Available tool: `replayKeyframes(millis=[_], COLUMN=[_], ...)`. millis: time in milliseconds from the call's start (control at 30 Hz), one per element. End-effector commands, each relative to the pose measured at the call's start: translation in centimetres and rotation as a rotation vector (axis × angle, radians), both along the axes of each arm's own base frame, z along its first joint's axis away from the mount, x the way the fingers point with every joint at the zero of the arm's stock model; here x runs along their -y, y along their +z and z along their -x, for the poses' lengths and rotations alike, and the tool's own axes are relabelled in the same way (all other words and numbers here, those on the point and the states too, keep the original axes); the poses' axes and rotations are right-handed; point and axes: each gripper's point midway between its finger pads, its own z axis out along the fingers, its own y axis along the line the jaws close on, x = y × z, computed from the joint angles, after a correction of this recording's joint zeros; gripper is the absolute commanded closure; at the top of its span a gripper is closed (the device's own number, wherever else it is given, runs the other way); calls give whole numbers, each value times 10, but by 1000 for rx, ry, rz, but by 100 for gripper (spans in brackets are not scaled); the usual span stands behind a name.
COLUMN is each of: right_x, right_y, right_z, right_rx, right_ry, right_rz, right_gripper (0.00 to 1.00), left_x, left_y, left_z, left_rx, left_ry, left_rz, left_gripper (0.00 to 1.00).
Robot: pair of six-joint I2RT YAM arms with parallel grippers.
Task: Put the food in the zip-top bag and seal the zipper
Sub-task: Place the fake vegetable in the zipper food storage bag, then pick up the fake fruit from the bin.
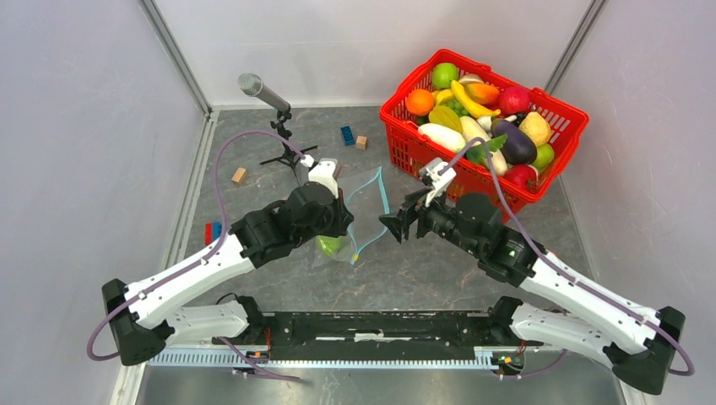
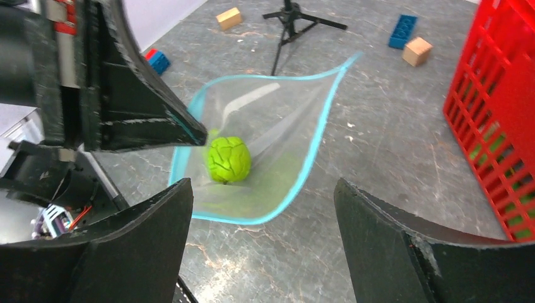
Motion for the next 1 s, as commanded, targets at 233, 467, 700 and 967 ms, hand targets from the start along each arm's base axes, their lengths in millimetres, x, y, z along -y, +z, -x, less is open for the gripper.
replayKeyframes(millis=[233, 467, 700, 967], right_x=[105, 146, 132, 124], right_y=[81, 129, 128, 83], right_z=[-76, -158, -226, -318], right_rx=[192, 193, 165, 55], right_ry=[-611, -688, -617, -537], right_rz=[202, 182, 176, 257], right_gripper=[14, 18, 19, 20], left_x=[0, 3, 4, 3], left_y=[1, -9, -11, -11], left_z=[-5, -2, -2, -1], left_rx=[13, 1, 6, 10], left_ry=[26, -1, -16, -27], left_rz=[38, 37, 27, 27], left_gripper=[98, 98, 98, 98])
